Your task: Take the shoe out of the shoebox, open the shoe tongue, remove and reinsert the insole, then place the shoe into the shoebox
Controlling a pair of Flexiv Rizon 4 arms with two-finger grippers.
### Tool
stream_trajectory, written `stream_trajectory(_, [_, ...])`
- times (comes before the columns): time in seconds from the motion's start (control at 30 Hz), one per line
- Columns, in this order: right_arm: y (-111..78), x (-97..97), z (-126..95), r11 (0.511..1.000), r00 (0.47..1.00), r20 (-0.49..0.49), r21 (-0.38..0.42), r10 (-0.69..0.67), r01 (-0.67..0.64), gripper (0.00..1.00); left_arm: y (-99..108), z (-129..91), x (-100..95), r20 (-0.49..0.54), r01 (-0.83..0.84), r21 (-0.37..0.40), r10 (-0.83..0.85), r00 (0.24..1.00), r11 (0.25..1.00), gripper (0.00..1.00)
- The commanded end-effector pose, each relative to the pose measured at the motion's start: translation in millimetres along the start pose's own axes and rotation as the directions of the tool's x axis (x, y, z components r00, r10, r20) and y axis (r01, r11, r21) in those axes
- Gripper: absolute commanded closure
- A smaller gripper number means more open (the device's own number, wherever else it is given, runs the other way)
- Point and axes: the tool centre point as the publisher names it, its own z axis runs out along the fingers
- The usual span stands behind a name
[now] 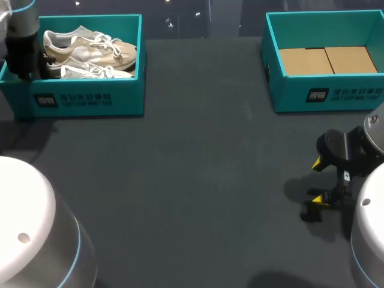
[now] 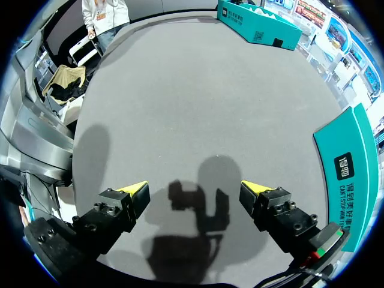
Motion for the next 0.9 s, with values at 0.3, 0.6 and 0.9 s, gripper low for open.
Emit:
stream_trajectory(0.3, [-0.5,2.2,-1,1.0,1.0,0.003,0.0,0.0,0.0,0.0,-2,-5,8.6,-0.017,-0.009,-0.024,0.009,1.0,1.0,1.0])
stream_trajectory(0.6, [-0.5,2.2,-1,1.0,1.0,0.003,0.0,0.0,0.0,0.0,1,-22,22.3,0.005,0.002,-0.022,-0.002,1.0,1.0,1.0])
stream_trajectory(0.9, [-0.5,2.2,-1,1.0,1.0,0.003,0.0,0.0,0.0,0.0,16,-54,31.8,-0.002,0.043,-0.015,-0.043,0.999,0.999,1.0])
